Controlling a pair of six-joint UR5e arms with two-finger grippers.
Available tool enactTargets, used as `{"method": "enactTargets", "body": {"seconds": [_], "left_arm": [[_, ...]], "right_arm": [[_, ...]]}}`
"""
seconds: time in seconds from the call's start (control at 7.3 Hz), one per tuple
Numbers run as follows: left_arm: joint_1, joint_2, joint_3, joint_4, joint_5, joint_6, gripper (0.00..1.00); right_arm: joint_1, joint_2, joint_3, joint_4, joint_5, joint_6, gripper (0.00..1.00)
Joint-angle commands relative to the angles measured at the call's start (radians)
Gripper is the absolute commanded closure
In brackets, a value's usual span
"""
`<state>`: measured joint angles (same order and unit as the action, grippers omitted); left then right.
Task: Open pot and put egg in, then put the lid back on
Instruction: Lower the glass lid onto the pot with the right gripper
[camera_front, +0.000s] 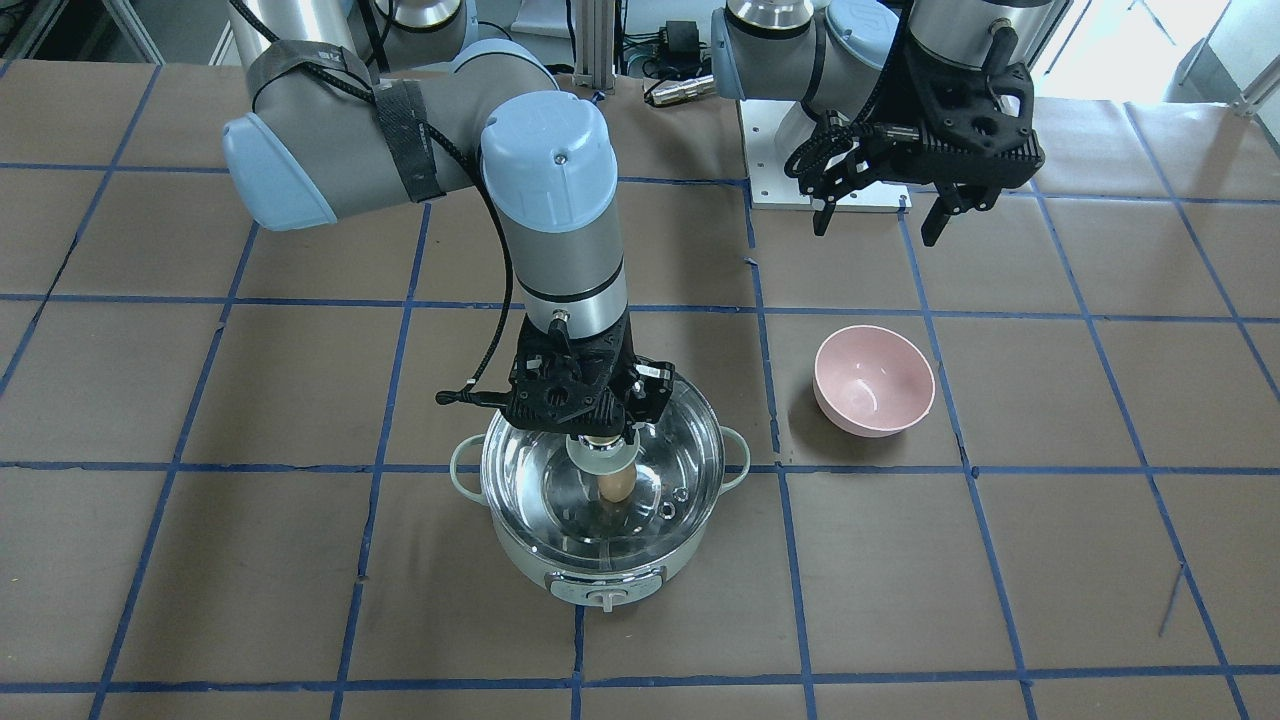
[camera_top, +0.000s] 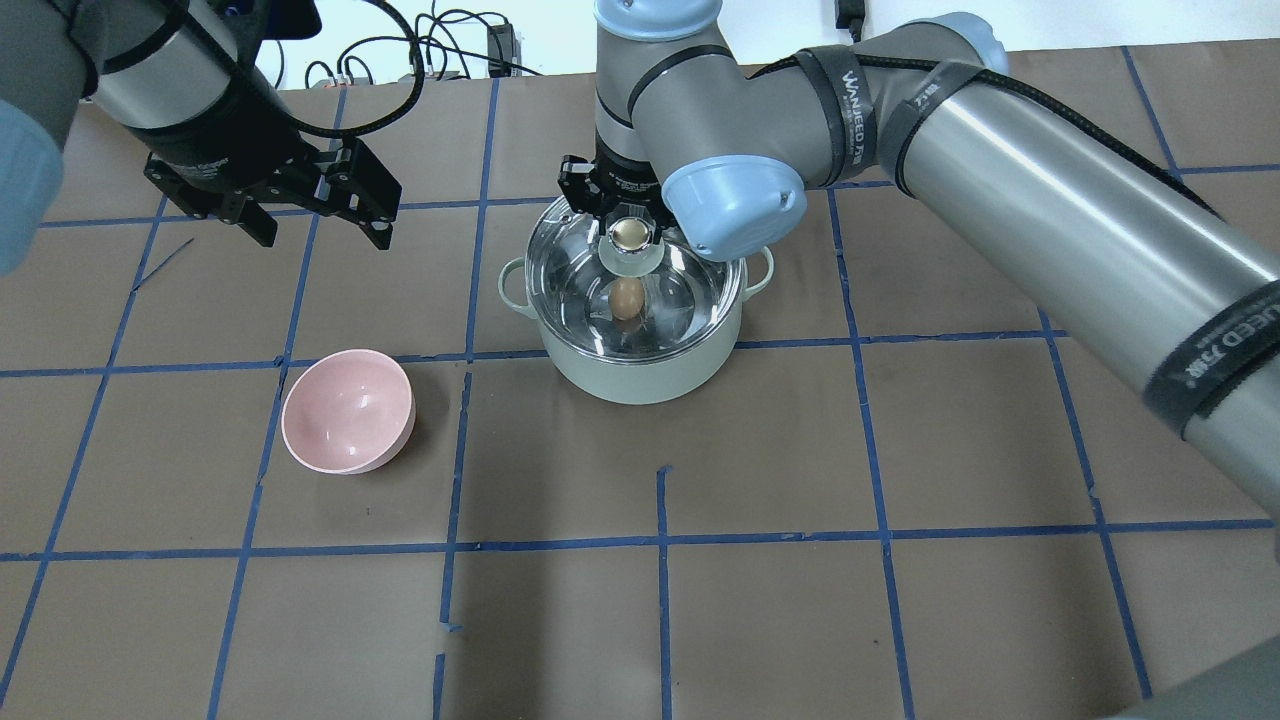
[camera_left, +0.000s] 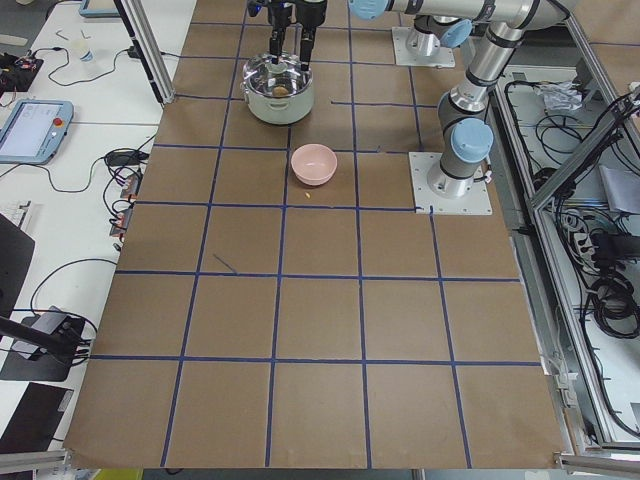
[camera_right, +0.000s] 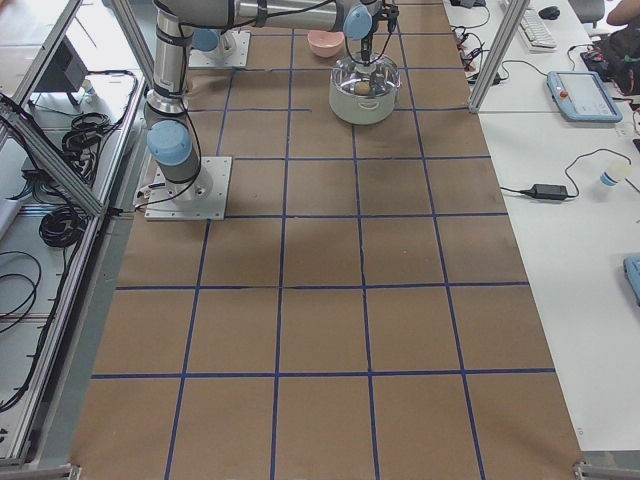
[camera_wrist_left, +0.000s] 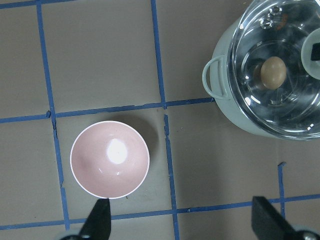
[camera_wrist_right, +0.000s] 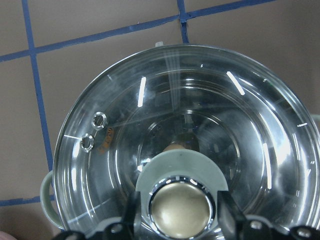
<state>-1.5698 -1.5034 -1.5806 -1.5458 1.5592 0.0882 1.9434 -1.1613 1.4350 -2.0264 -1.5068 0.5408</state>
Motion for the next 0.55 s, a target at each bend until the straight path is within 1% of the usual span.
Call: {"method": "enactTargets", "body": {"seconds": [0.0,0.14,0.41], "left_arm": [[-0.001,0.000,0.001,0.000,-0.001,-0.001,0.00],[-0.001,0.000,0.001,0.000,-0.001,0.001,0.00],[-0.001,0.000,0.001,0.000,-0.001,0.001,0.00]], "right_arm": [[0.000,0.000,-0.001,0.000,0.002,0.004,0.35],[-0.001,-0.001,-0.002,0.000,-0.006,-0.005,0.35],[-0.043,-0.043,0.004,0.012,-0.009,-0.080,0.29]]}}
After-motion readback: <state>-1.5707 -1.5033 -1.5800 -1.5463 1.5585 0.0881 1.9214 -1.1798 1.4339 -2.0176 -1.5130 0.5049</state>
